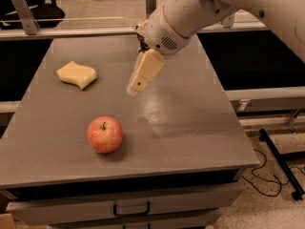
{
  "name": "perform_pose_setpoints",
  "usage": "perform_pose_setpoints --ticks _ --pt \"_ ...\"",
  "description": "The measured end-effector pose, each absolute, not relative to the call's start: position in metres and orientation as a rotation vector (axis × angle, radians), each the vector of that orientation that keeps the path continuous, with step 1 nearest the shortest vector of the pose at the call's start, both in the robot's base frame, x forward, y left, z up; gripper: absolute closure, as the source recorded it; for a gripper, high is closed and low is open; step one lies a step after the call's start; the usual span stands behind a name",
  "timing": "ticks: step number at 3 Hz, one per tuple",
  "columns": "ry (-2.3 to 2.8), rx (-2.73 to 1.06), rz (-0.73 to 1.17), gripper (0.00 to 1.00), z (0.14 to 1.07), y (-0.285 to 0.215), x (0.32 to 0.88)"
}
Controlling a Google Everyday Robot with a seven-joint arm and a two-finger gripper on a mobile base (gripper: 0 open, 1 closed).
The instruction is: Pick sponge
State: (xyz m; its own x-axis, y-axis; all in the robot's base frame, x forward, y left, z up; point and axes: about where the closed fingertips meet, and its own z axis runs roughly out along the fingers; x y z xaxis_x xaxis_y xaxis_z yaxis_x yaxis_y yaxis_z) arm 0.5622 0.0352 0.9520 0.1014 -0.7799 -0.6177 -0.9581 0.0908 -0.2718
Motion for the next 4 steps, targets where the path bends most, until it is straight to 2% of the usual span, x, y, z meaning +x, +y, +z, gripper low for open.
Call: perform_pose_setpoints --ticks 1,3,4 --pt "1.725 -1.726 0.366 0.0 0.93 0.059 0.571" --pt "1.762 -1.654 0.447 0.0 0.865 0.15 0.612" --pt "1.8 -1.584 0.484 0.0 0.85 0.178 0.629"
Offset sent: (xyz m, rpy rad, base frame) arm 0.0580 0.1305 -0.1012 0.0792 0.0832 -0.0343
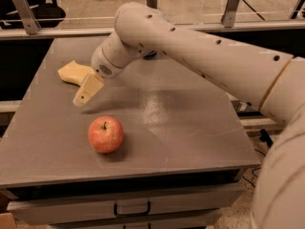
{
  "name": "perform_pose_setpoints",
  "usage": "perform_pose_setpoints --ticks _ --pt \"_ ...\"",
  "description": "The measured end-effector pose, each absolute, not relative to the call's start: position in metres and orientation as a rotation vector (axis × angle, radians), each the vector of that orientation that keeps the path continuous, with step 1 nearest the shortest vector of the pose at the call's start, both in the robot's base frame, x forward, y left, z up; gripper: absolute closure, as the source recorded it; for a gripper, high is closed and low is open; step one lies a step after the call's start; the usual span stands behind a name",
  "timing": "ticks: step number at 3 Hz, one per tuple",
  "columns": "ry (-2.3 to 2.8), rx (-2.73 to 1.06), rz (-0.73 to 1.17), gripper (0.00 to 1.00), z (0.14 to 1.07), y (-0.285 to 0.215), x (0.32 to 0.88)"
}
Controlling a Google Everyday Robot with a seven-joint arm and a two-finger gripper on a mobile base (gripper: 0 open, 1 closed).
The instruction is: Pick sponge
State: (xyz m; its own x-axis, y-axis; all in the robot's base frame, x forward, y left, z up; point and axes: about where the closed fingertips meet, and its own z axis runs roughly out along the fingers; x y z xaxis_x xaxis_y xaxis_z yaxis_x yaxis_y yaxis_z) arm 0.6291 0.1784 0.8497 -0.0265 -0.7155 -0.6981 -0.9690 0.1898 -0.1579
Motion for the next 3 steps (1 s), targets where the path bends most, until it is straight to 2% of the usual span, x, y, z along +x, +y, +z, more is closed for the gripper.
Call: perform_pose_setpoints --ticks 1,2,3 --pt "1.853 -1.516 0.523 0.0 0.843 0.195 0.641" --pt "1.906 -1.44 0.567 0.18 0.832 0.203 0.653" --pt "1.92 -1.39 0.589 0.42 0.83 0.211 0.665"
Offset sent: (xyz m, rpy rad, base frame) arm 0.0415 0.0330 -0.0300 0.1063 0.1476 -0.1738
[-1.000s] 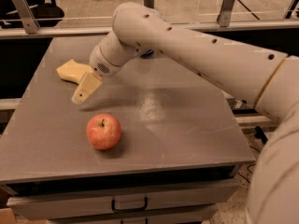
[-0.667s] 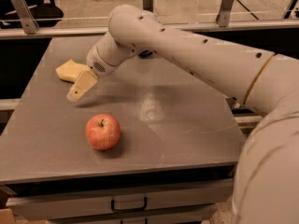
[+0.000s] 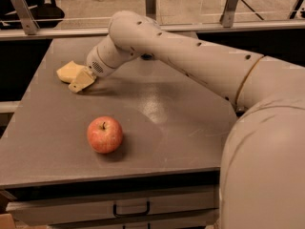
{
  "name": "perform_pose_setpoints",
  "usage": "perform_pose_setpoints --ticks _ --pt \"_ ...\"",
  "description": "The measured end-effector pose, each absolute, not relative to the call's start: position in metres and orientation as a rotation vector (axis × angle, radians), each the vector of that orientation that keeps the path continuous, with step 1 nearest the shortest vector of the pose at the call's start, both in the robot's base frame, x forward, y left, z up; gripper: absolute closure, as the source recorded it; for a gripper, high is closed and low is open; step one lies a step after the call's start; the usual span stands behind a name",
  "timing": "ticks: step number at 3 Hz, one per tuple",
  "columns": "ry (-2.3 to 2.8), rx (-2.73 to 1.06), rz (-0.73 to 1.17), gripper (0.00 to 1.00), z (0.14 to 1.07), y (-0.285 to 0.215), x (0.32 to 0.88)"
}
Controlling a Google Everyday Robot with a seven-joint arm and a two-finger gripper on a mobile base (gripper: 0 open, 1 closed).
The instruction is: Pick sponge
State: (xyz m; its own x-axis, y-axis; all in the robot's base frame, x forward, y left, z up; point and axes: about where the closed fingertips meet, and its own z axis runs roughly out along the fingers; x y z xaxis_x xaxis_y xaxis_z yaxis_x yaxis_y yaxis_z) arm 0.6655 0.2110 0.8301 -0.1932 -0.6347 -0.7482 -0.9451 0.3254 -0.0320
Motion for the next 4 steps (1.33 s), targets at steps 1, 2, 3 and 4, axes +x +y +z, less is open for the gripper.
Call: perform_pose_setpoints --ticks 1,2,3,4 --pt "1.87 -1.36 0.564 0.64 0.857 0.204 0.674" --pt "1.777 -1.362 0.55 0.88 0.897 0.189 0.664" --pt "1.667 -1.375 0.538 1.0 0.941 0.157 0.645" --pt "1.647 -1.385 0.514 1.0 0.942 0.145 0.646"
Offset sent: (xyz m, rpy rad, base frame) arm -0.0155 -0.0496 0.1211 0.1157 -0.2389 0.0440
